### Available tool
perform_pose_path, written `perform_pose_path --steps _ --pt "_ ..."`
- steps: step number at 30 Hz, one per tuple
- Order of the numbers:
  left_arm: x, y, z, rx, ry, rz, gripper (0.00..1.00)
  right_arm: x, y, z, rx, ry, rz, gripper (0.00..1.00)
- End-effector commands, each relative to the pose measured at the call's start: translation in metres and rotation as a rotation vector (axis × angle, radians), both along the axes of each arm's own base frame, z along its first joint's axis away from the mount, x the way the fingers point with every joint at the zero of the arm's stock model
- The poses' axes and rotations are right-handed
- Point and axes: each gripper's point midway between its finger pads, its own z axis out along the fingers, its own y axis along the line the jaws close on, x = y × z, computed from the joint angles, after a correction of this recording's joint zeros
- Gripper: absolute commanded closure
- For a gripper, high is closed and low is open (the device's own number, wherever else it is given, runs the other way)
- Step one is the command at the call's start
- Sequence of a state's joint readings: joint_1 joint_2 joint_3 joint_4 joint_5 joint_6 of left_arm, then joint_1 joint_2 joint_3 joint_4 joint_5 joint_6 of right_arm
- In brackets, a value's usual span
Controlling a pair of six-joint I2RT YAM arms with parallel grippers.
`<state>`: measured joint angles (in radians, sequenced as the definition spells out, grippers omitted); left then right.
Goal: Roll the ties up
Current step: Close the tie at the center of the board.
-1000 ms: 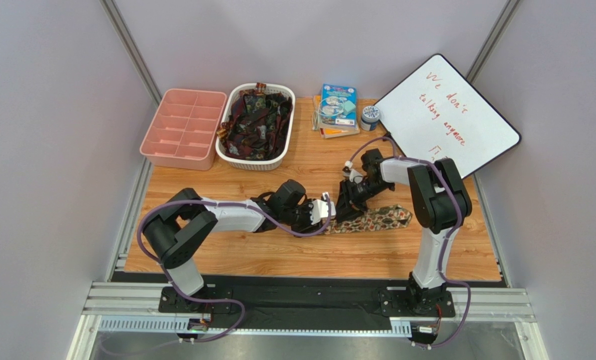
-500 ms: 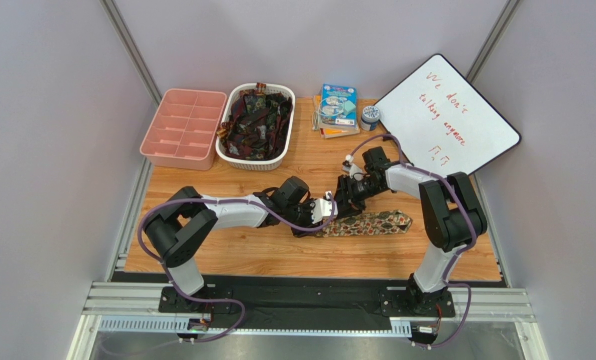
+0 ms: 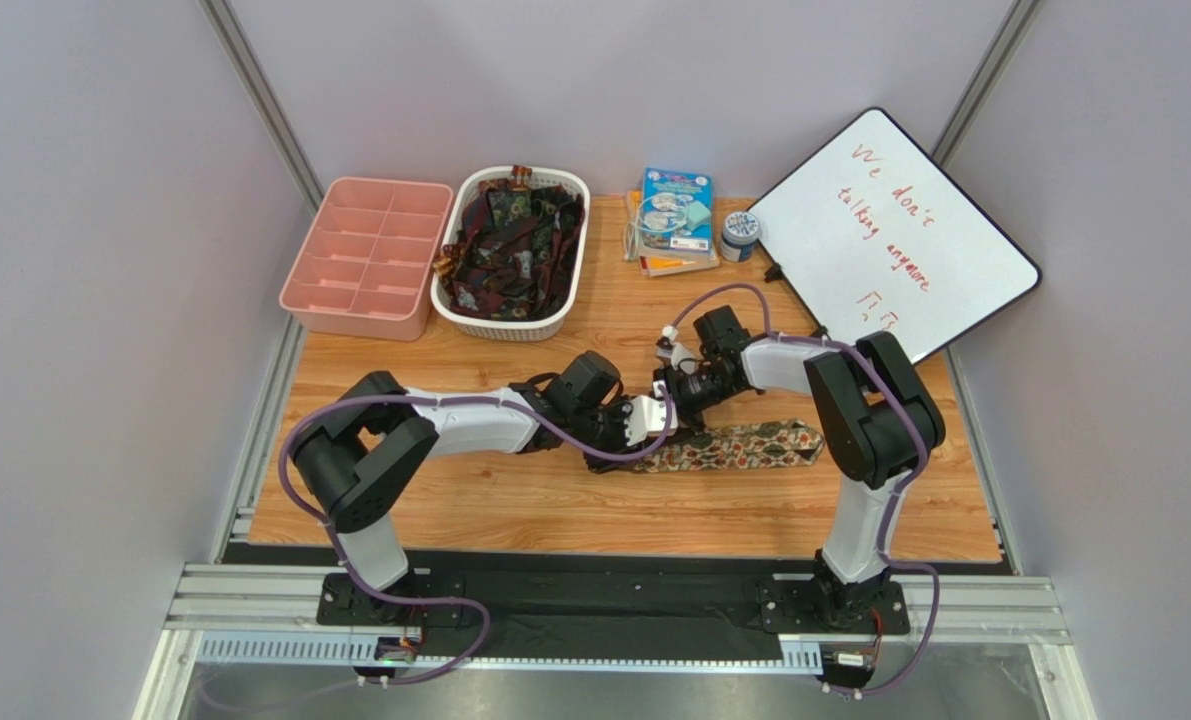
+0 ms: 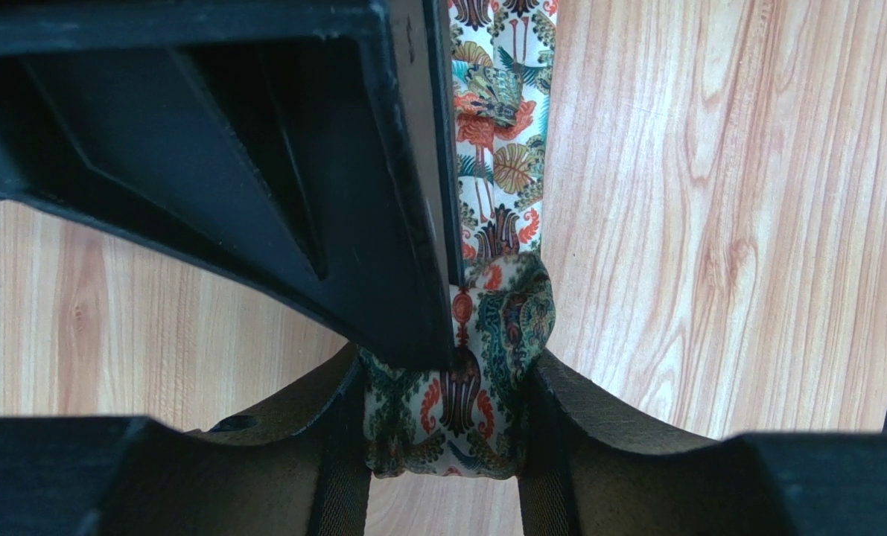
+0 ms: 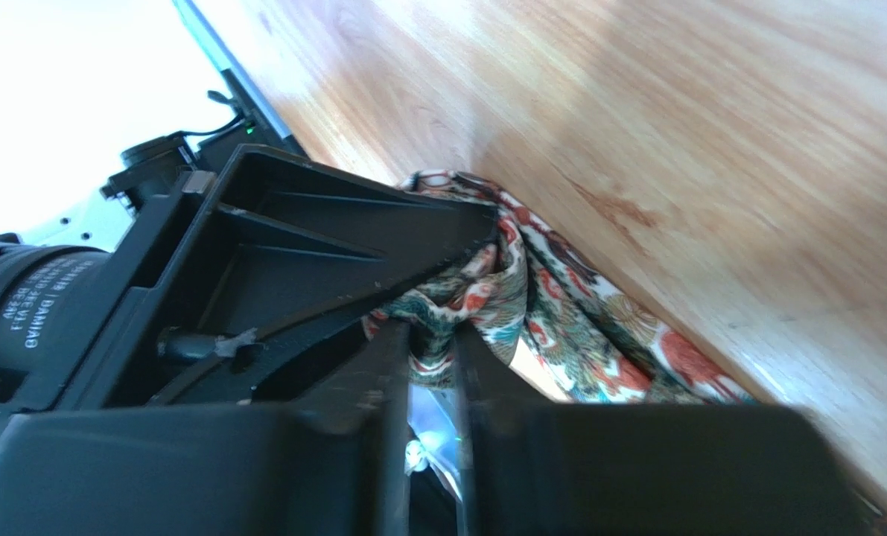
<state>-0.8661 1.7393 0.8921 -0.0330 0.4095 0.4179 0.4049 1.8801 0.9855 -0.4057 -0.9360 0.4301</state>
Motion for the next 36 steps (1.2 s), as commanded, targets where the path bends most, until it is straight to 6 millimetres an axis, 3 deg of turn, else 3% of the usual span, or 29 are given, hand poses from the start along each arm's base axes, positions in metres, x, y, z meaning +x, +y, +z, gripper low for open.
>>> perform_pose_path --steps 1,3,4,6,7,8,9,10,12,13,15,16,18,23,26,29,30,32,35,36 --pt "-0.011 0.021 -0.026 0.092 0.072 0.022 0.52 0.006 -0.008 -0.020 -0.066 -0.023 0.005 0.94" --pt "-0.009 0.022 -0.023 0.062 0.081 0.037 0.45 0.007 -0.013 -0.027 -0.090 -0.015 0.002 1.00" --pt "-0.005 0.019 -0.018 0.023 0.084 0.041 0.36 0.009 -0.016 -0.029 -0.091 -0.026 0.006 1.00" --pt "-0.003 0.021 -0.015 -0.008 0.090 0.066 0.29 0.006 -0.023 -0.035 -0.106 -0.006 0.016 1.00" --pt "0.006 0.014 -0.006 -0.089 0.077 0.061 0.23 0.008 -0.027 -0.039 -0.112 -0.036 0.039 1.00" --pt "0.002 0.017 -0.008 -0.117 0.101 0.070 0.20 0.004 -0.031 -0.043 -0.129 -0.021 0.049 1.00" --pt "0.002 0.015 -0.004 -0.159 0.097 0.068 0.10 0.004 -0.035 -0.047 -0.141 -0.019 0.051 1.00" --pt "0.011 0.005 0.010 -0.249 0.048 0.057 0.07 0.004 -0.040 -0.054 -0.149 -0.009 0.047 1.00" --pt "0.005 0.009 0.005 -0.296 0.058 0.075 0.06 0.002 -0.046 -0.060 -0.162 0.012 0.040 1.00" --pt "0.013 0.000 0.018 -0.379 -0.004 0.068 0.06 0.002 -0.050 -0.062 -0.167 0.018 0.035 1.00" --pt "0.008 0.002 0.011 -0.417 0.013 0.095 0.05 0.000 -0.055 -0.067 -0.192 0.011 0.036 1.00" --pt "0.015 -0.004 0.021 -0.472 -0.029 0.097 0.04 0.001 -0.058 -0.069 -0.198 0.008 0.034 1.00" --pt "0.015 -0.005 0.012 -0.483 -0.007 0.113 0.04 0.000 -0.060 -0.070 -0.214 0.007 0.039 1.00" --pt "0.015 -0.022 0.018 -0.549 -0.049 0.050 0.03 0.005 -0.062 -0.074 -0.238 0.001 0.036 1.00" --pt "0.009 -0.026 0.015 -0.547 -0.061 0.007 0.08 0.009 -0.061 -0.075 -0.239 0.000 0.028 1.00" --pt "0.010 -0.027 0.007 -0.490 -0.084 0.010 0.36 0.014 -0.057 -0.071 -0.222 -0.006 0.023 1.00" --pt "0.007 -0.020 -0.005 -0.413 -0.047 0.036 0.50 0.016 -0.055 -0.065 -0.206 -0.014 0.025 1.00" --pt "0.016 -0.020 -0.007 -0.339 -0.063 0.069 0.59 0.019 -0.050 -0.051 -0.162 -0.033 0.041 1.00" --pt "0.010 -0.006 -0.019 -0.216 -0.043 0.070 0.74 0.022 -0.049 -0.028 -0.147 -0.064 0.059 0.91" --pt "0.010 -0.002 -0.022 -0.187 -0.046 0.075 0.75 0.022 -0.050 -0.023 -0.146 -0.066 0.061 0.82"
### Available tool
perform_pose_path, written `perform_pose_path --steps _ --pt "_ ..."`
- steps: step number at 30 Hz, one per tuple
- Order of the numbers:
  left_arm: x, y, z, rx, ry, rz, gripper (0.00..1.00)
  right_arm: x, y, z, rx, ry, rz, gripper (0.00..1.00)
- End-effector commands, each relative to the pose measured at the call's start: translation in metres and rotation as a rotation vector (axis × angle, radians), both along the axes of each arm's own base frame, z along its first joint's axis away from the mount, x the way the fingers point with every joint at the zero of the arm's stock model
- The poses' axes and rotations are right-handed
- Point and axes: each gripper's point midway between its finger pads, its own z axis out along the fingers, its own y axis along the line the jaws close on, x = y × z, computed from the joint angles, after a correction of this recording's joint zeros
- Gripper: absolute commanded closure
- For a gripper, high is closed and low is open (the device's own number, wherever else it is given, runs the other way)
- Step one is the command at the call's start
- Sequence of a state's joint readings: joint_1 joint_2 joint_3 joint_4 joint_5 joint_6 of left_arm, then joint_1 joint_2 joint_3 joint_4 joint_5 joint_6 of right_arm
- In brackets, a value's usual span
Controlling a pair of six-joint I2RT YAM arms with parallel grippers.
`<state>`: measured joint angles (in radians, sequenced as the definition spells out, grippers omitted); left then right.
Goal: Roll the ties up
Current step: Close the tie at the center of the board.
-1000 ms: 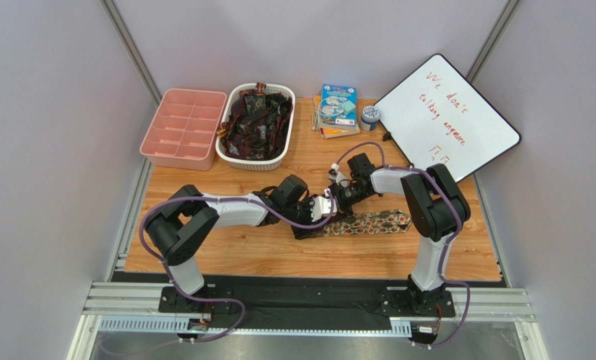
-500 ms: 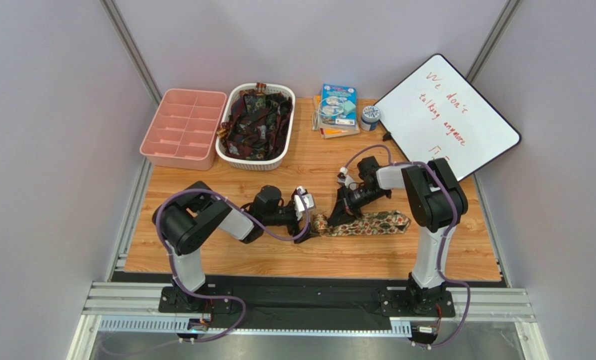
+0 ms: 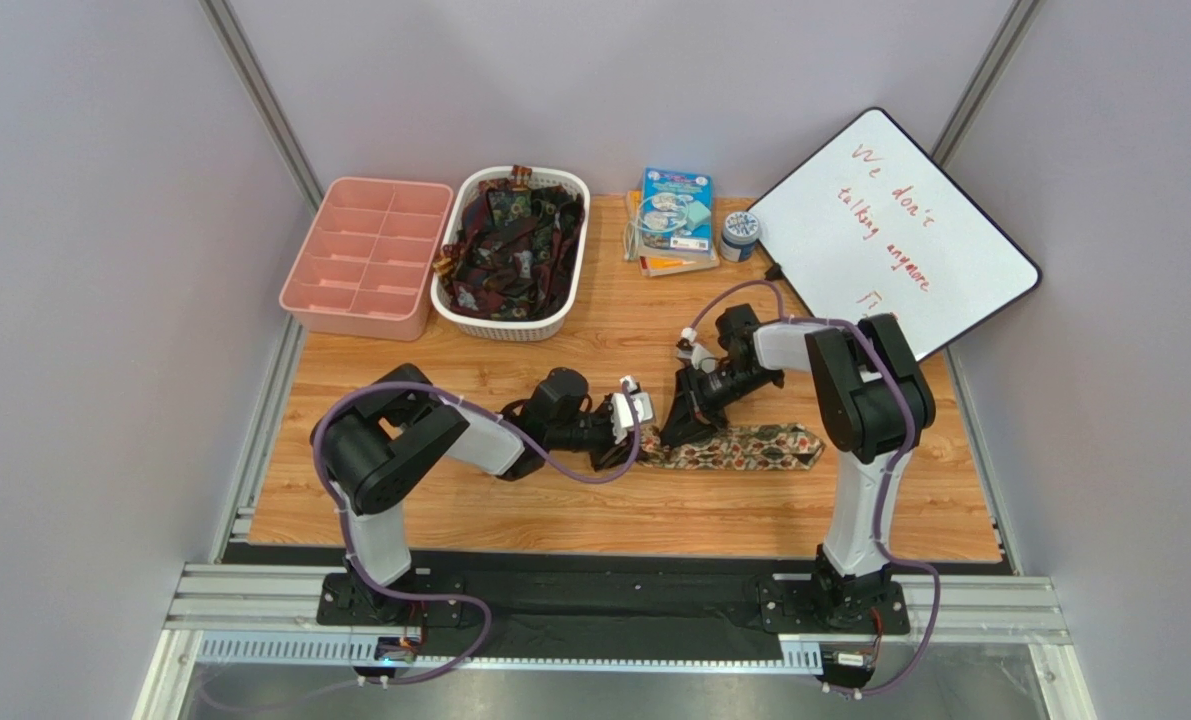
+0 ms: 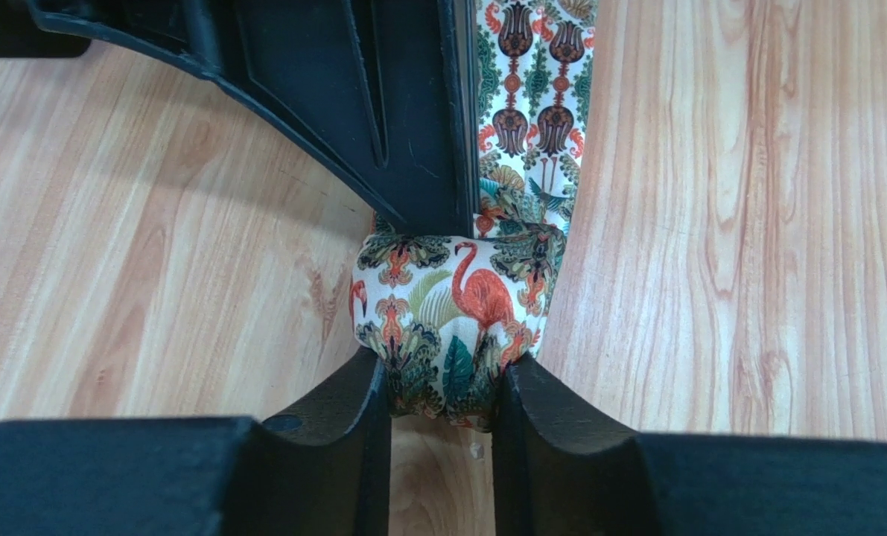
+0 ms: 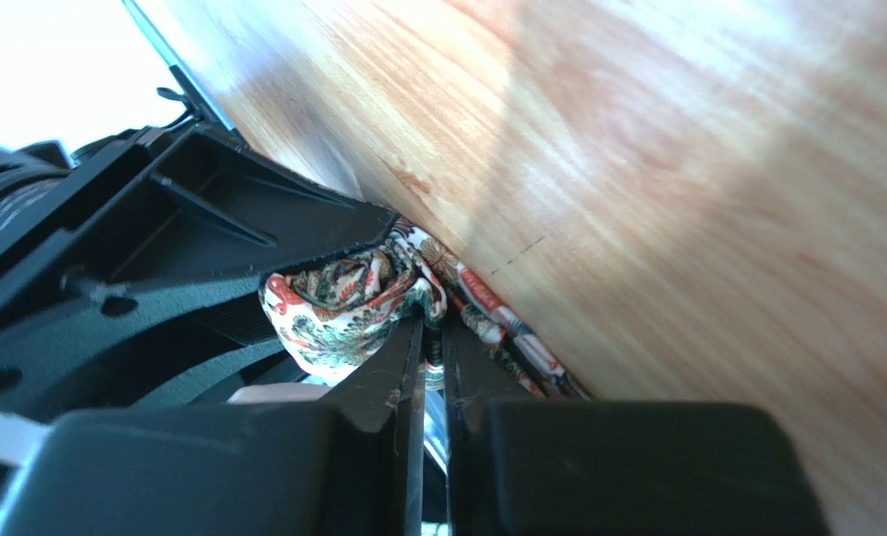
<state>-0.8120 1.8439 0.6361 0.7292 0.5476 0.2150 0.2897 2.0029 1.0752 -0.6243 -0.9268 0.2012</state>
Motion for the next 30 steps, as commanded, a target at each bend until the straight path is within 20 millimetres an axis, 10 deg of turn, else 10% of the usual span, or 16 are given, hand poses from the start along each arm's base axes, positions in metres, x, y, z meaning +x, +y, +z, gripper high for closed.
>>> perform_pose_path --steps 1,4,16,24,30 --pt "0.001 0.021 -0.018 0.209 -0.004 0.022 0.77 0.008 -0.012 0.012 -0.091 -0.119 0.059 0.78" --pt "-0.001 0.030 -0.025 0.304 0.020 0.019 0.80 0.011 -0.017 0.033 -0.078 -0.140 0.045 0.60" --pt "-0.010 0.034 -0.035 0.500 0.033 -0.014 0.79 0.007 -0.002 0.056 0.035 -0.121 0.003 0.53" --pt "-0.009 0.032 -0.030 0.496 0.036 -0.010 0.70 0.008 -0.007 0.020 -0.057 -0.090 0.020 0.92" --pt "-0.011 0.027 -0.023 0.450 0.069 0.007 0.65 0.000 -0.018 0.004 -0.103 -0.063 0.034 1.00"
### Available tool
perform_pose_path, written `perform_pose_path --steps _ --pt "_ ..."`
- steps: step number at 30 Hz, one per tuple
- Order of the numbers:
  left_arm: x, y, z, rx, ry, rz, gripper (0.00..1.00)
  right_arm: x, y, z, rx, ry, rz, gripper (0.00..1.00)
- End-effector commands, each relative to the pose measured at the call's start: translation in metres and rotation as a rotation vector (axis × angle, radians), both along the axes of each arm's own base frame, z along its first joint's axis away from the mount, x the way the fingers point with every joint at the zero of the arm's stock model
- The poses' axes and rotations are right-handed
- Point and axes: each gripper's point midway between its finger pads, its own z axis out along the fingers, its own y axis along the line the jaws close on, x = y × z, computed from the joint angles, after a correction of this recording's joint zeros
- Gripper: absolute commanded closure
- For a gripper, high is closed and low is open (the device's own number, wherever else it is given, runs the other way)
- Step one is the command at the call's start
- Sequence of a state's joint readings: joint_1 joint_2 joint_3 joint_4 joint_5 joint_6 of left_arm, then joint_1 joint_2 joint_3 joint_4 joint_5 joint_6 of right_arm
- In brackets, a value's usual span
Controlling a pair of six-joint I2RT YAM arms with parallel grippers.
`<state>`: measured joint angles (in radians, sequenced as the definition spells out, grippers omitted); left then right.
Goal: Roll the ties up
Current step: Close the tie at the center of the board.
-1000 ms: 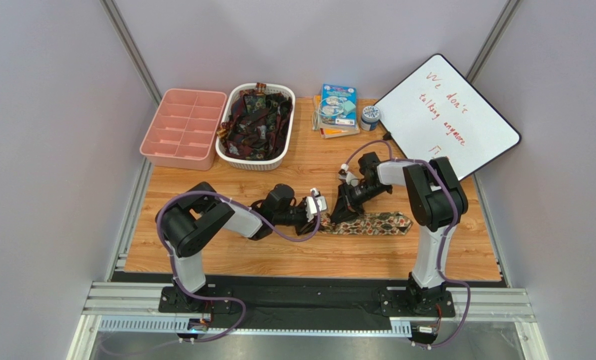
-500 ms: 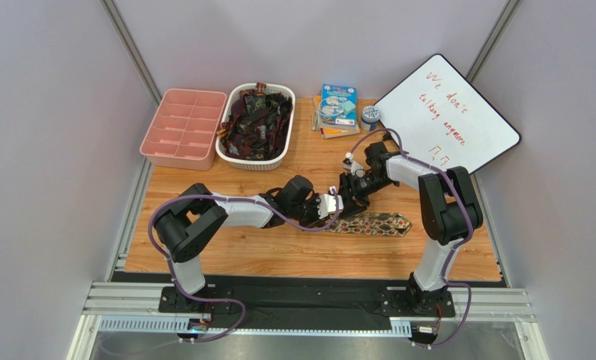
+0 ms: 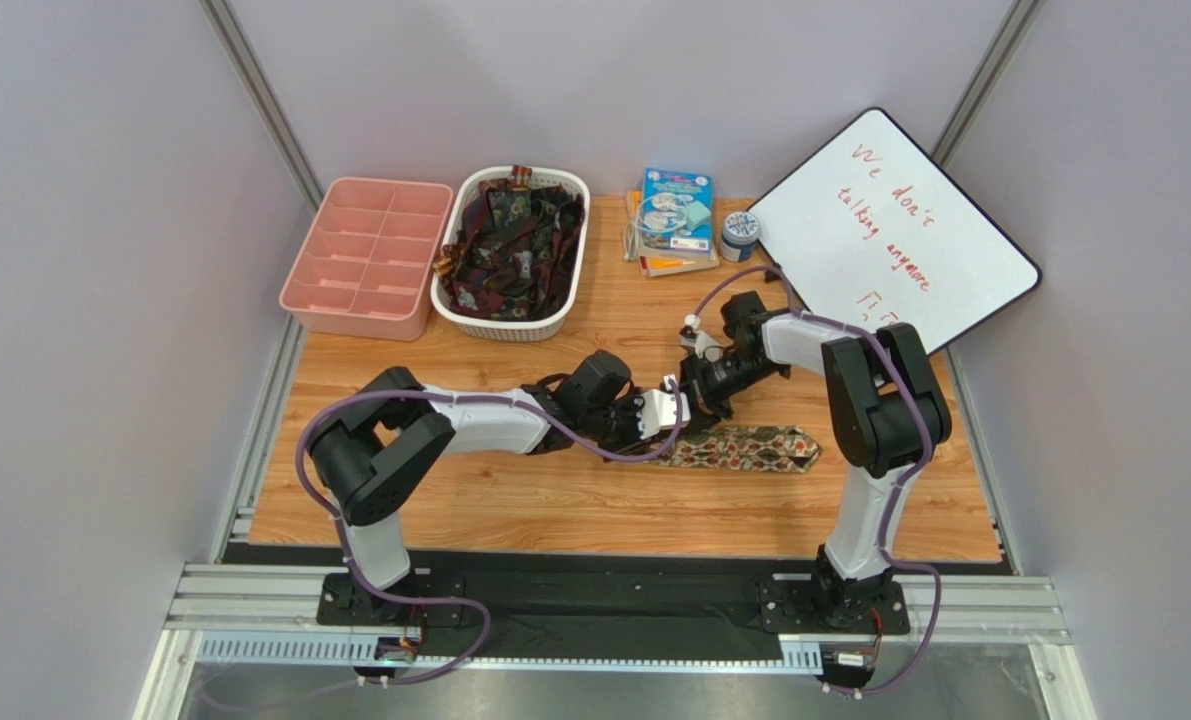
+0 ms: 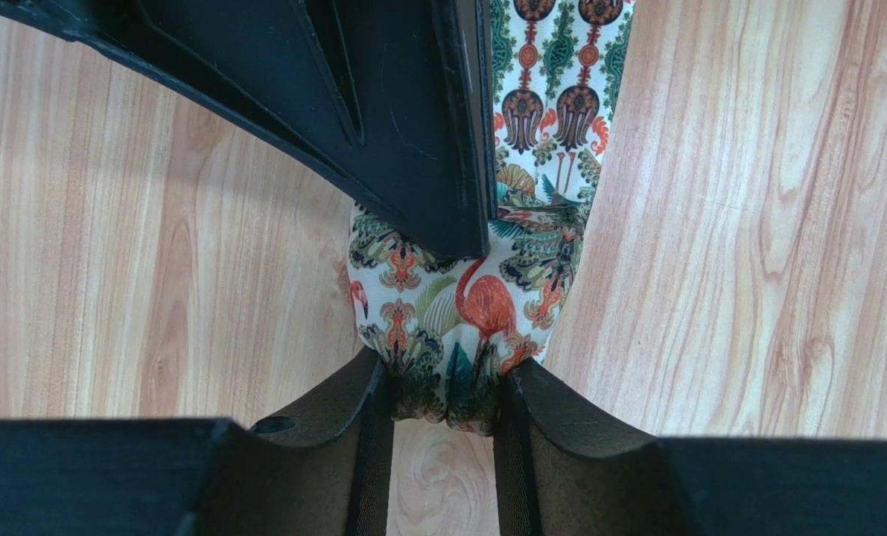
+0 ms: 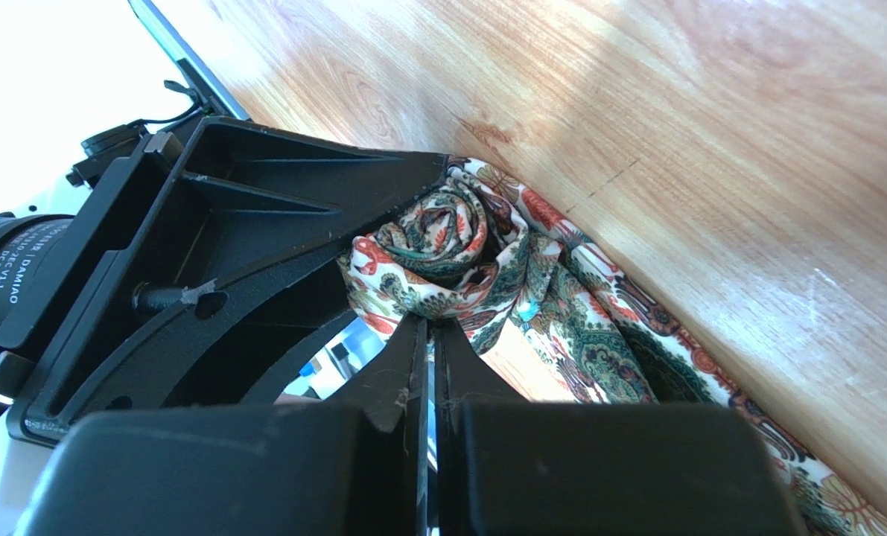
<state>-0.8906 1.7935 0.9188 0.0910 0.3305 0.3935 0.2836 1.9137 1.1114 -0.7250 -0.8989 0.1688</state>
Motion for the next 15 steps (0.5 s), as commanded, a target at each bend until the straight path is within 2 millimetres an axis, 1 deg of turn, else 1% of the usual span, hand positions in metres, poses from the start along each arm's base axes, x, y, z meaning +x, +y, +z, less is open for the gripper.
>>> perform_pose_path --steps 1,3,5,6,7,8,9,10,11,12,13,14,15 --pt "-0.021 0.023 -0.024 0.103 0.115 0.029 0.65 -0.001 -0.016 -0.026 -0.094 -0.006 0.012 1.00" --pt "-0.022 0.022 -0.025 0.094 0.128 0.030 0.66 -0.001 -0.019 -0.030 -0.104 0.000 0.007 1.00" --pt "-0.020 0.021 -0.023 0.086 0.130 0.049 0.45 0.001 -0.020 -0.031 -0.109 -0.008 0.005 1.00" --pt "-0.018 0.024 -0.022 0.061 0.133 0.064 0.37 0.002 -0.022 -0.033 -0.127 -0.012 0.003 1.00" --pt "-0.017 0.022 -0.011 0.011 0.136 0.074 0.13 0.003 -0.023 -0.035 -0.135 -0.019 0.003 1.00" --pt "-0.010 0.017 0.000 -0.051 0.109 0.082 0.08 0.004 -0.024 -0.037 -0.147 -0.023 0.004 1.00" --pt "-0.014 0.021 -0.002 -0.066 0.119 0.087 0.06 0.005 -0.028 -0.042 -0.172 -0.022 0.006 1.00" --pt "-0.010 0.019 0.007 -0.106 0.109 0.088 0.05 0.004 -0.030 -0.045 -0.188 -0.019 0.010 1.00" --pt "-0.009 0.019 0.008 -0.122 0.112 0.091 0.05 0.003 -0.031 -0.048 -0.203 -0.015 0.011 1.00" --pt "-0.013 0.021 0.007 -0.140 0.129 0.085 0.05 0.003 -0.034 -0.052 -0.228 -0.011 0.011 1.00" --pt "-0.005 0.017 0.017 -0.201 0.108 0.089 0.05 0.003 -0.036 -0.055 -0.241 -0.008 0.009 1.00" --pt "-0.006 0.015 0.020 -0.239 0.130 0.097 0.05 0.003 -0.037 -0.057 -0.253 -0.005 0.010 1.00" --pt "-0.014 0.016 0.018 -0.268 0.157 0.076 0.05 0.004 -0.039 -0.060 -0.274 -0.010 0.010 1.00"
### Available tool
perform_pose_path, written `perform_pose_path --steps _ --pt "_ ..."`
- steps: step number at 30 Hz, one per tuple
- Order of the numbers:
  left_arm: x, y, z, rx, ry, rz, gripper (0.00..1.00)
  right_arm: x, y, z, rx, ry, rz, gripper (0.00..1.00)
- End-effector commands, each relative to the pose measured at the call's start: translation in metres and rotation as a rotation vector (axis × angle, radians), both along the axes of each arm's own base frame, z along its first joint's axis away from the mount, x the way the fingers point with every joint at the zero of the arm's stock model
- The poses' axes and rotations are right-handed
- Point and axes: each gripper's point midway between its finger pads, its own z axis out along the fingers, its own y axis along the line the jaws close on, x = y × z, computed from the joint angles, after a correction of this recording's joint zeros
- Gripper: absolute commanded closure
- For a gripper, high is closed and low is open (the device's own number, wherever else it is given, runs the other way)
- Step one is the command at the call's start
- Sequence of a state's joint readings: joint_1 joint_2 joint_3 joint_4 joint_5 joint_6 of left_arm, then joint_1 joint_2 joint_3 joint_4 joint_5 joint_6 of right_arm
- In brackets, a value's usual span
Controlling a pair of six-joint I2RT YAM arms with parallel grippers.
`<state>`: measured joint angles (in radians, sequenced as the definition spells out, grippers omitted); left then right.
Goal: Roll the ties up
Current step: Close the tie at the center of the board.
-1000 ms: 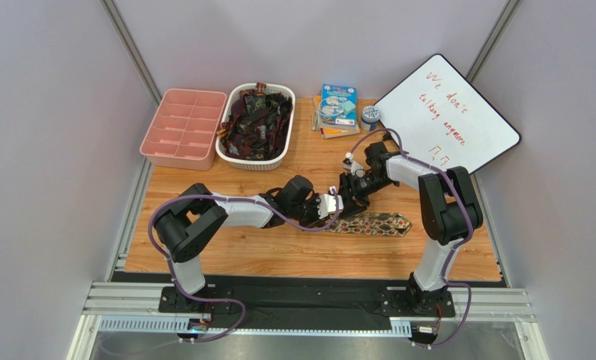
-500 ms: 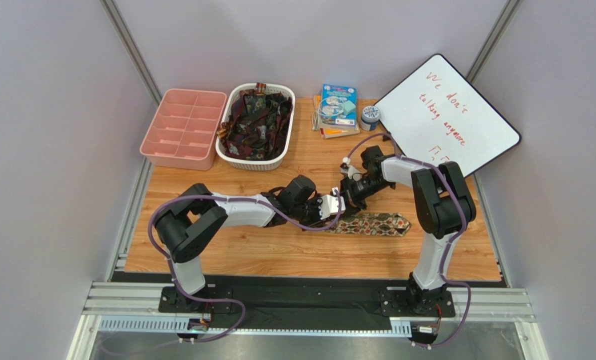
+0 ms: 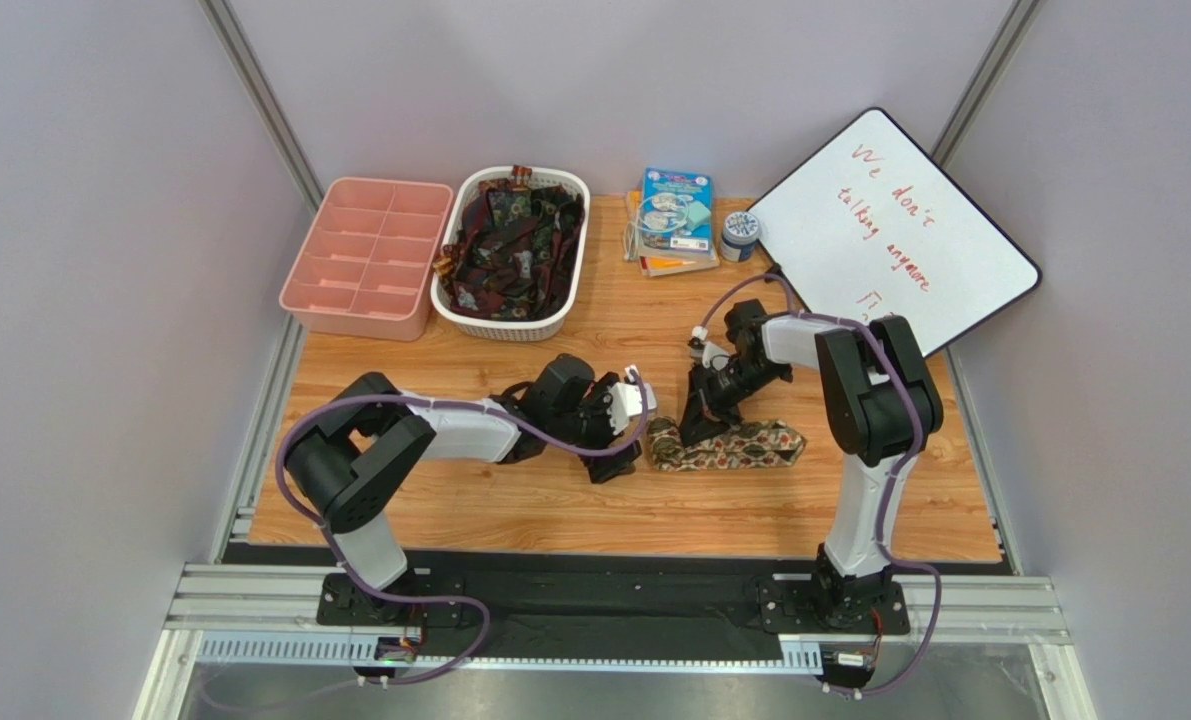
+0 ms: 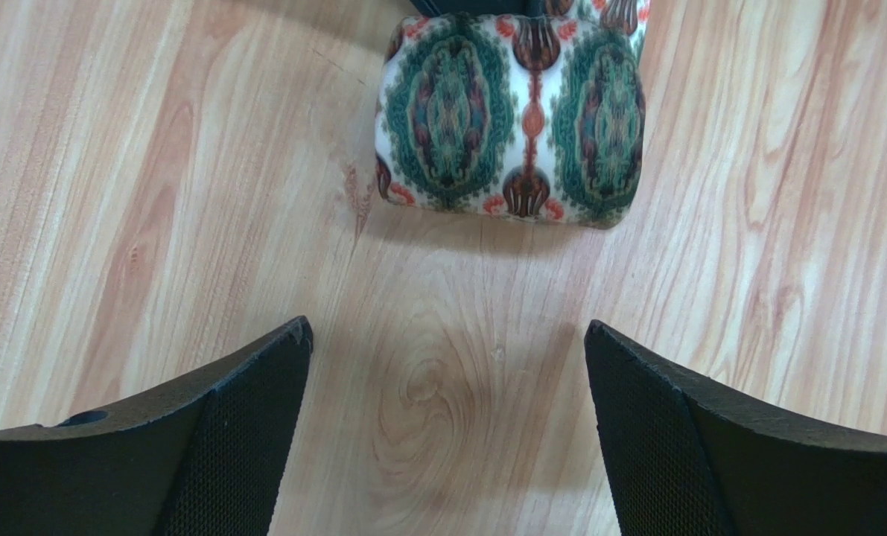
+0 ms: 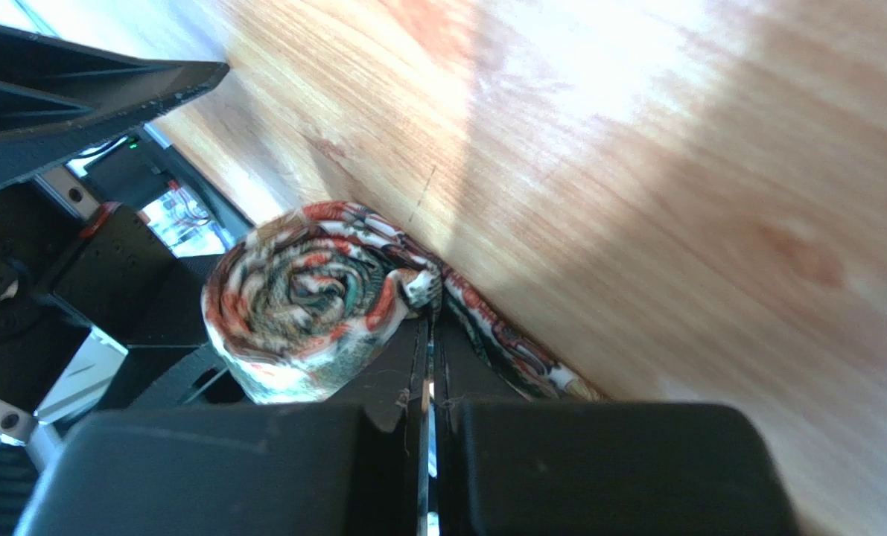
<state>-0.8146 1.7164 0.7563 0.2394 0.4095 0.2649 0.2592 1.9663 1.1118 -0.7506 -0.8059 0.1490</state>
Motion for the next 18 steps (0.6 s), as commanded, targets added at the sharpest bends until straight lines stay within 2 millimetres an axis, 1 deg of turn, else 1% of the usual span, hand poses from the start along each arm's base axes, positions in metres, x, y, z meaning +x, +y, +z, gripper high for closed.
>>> perform_pose_path --steps 1,3,4,7,11,14,15,17,18 --pt "-0.004 -0.018 0.030 -0.239 0.009 -0.027 0.05 0.003 -0.021 -0.035 -0.175 -0.041 0.035 1.00" --pt "-0.010 -0.022 0.031 -0.294 0.025 -0.040 0.05 0.000 -0.023 -0.038 -0.206 -0.045 0.050 1.00" --pt "-0.005 -0.027 0.032 -0.327 0.011 -0.034 0.05 0.001 -0.022 -0.037 -0.214 -0.061 0.058 1.00" --pt "0.001 -0.039 0.033 -0.371 0.041 -0.025 0.05 0.001 -0.019 -0.038 -0.225 -0.080 0.069 1.00" --pt "-0.006 -0.054 0.044 -0.436 0.058 -0.061 0.04 0.004 -0.016 -0.040 -0.236 -0.087 0.065 1.00" --pt "-0.011 -0.062 0.045 -0.438 0.068 -0.066 0.04 0.006 -0.016 -0.041 -0.243 -0.090 0.059 1.00" --pt "-0.015 -0.065 0.041 -0.428 0.076 -0.069 0.05 0.007 -0.015 -0.041 -0.243 -0.093 0.058 1.00" --pt "-0.014 -0.066 0.035 -0.407 0.076 -0.046 0.08 0.008 -0.015 -0.041 -0.246 -0.093 0.052 1.00" --pt "-0.016 -0.065 0.028 -0.386 0.088 -0.043 0.14 0.008 -0.015 -0.042 -0.247 -0.097 0.050 1.00"
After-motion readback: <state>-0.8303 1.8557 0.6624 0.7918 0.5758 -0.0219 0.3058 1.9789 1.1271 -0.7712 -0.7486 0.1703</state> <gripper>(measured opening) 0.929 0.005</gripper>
